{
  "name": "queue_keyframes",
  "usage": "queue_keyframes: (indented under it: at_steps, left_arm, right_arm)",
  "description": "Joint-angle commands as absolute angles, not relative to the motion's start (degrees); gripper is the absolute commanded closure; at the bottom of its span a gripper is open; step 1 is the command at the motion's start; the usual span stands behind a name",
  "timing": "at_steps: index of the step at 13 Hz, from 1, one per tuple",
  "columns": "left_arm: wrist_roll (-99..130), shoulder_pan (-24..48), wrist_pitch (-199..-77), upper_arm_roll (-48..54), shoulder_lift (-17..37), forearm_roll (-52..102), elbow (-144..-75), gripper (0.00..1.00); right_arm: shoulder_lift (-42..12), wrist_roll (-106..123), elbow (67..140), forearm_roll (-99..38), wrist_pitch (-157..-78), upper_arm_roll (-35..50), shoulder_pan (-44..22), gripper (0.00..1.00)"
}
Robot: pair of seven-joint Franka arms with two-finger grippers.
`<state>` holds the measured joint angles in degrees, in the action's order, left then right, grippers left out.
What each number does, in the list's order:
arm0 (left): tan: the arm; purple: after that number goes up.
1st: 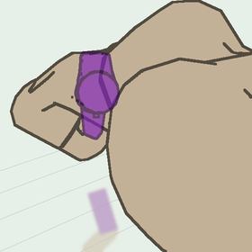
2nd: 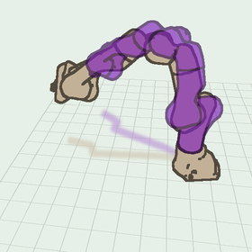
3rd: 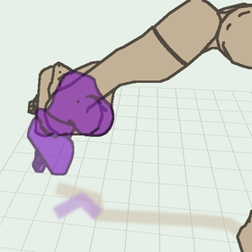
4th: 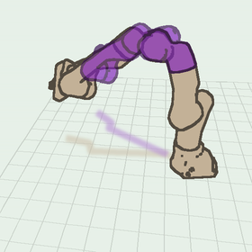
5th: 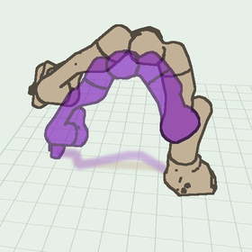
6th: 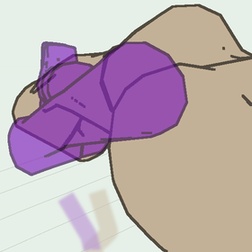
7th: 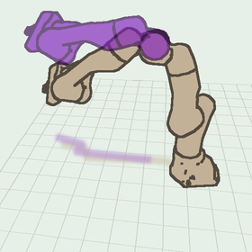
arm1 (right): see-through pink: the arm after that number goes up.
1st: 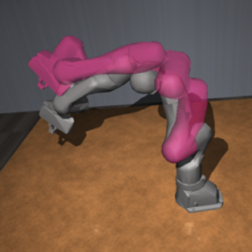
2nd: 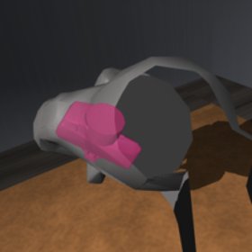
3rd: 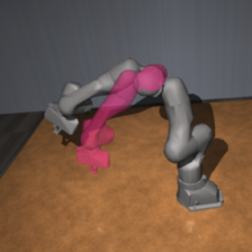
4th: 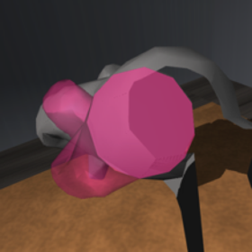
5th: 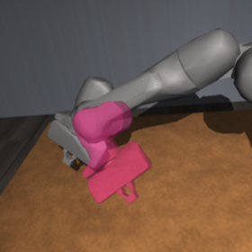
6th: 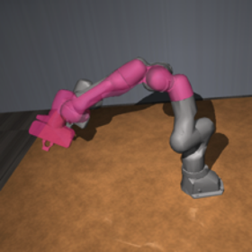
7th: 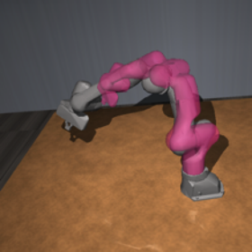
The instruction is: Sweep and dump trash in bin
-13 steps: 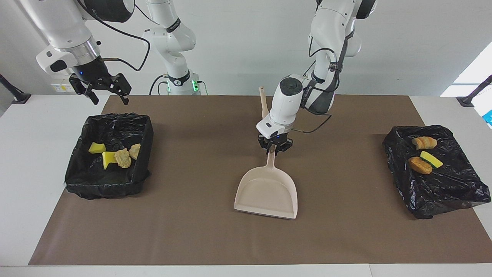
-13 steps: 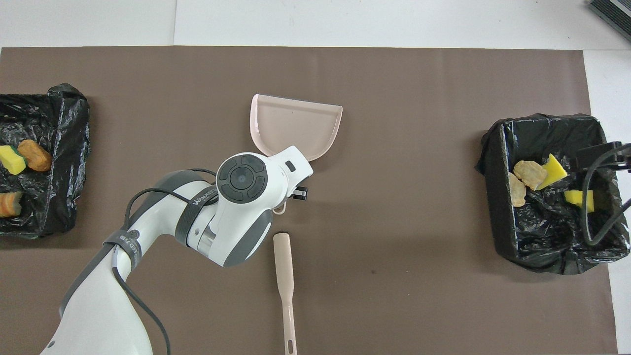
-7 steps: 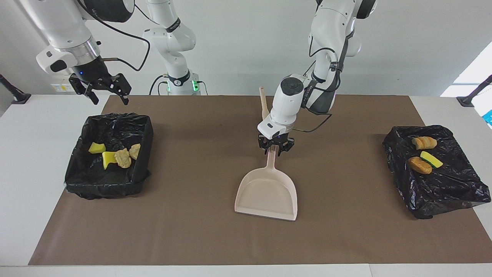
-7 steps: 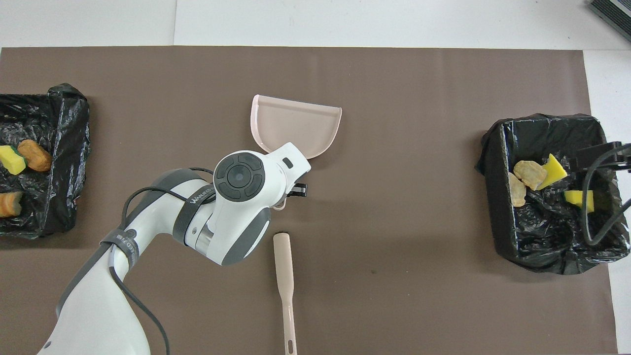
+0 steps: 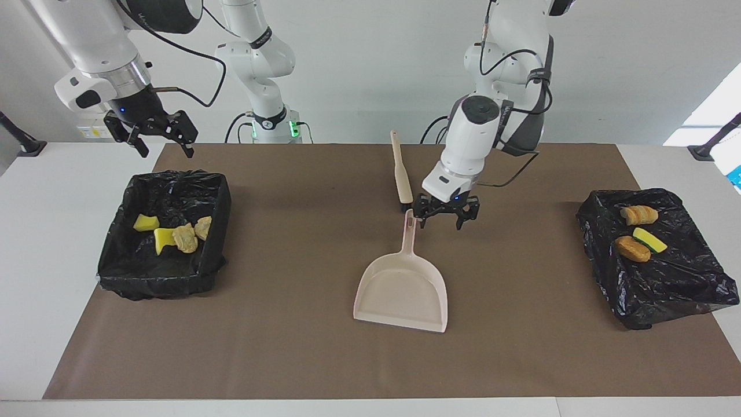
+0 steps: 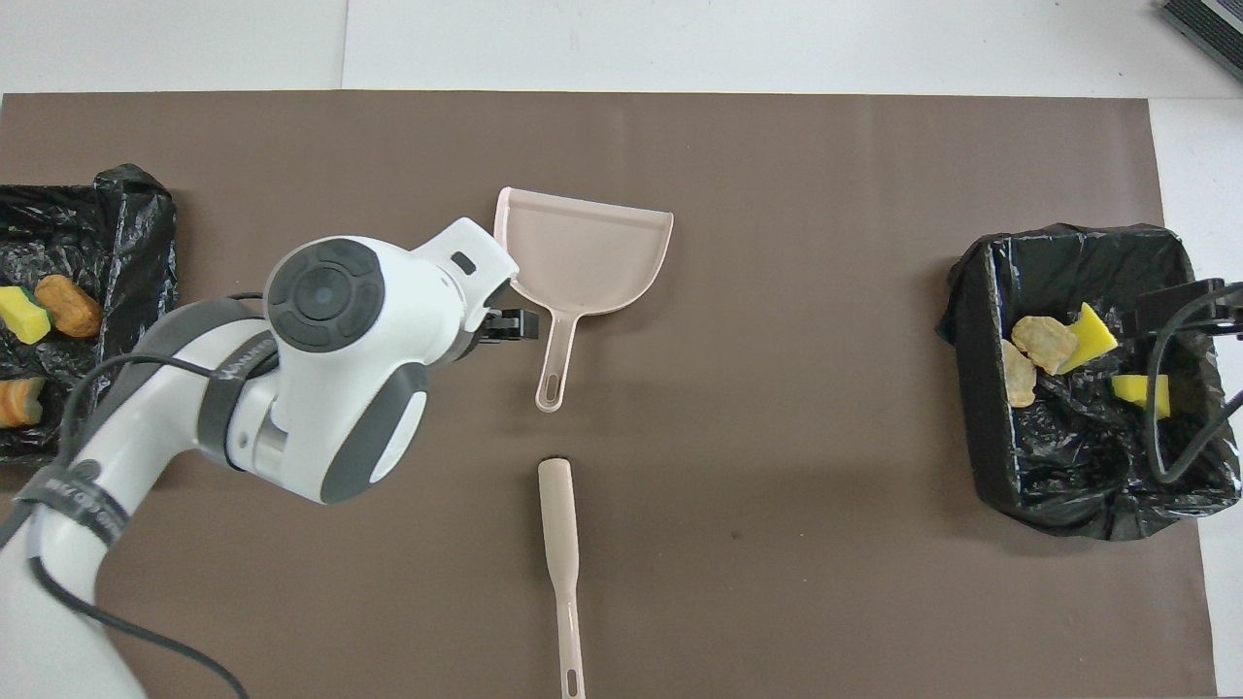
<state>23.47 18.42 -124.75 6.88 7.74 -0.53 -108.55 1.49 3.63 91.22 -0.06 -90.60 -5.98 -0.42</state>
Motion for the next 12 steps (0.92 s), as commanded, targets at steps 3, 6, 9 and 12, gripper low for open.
queue_keyframes:
  at_steps: [3, 6, 9, 12]
  left_arm:
    - [12.16, 6.27, -114.89, 7.21, -0.43, 0.18, -109.51, 0.0]
    - [4.15, 0.9, -110.75, 7.21, -2.63, 0.18, -109.34, 0.0]
    - [-0.08, -3.42, -106.11, 7.03, -3.78, 0.18, -104.97, 0.0]
    - [-0.09, -5.09, -97.41, 7.03, -3.78, 0.09, -96.35, 0.0]
  right_arm:
    - [2.11, 2.55, 91.76, -1.05, -90.09, -5.54, 0.09, 0.0]
    - [2.11, 2.55, 91.76, -1.05, -90.09, -5.54, 0.09, 0.0]
    - [2.11, 2.55, 91.76, -1.05, -90.09, -5.54, 0.0, 0.0]
    - [2.11, 2.55, 91.76, -1.05, -90.09, -5.54, 0.0, 0.0]
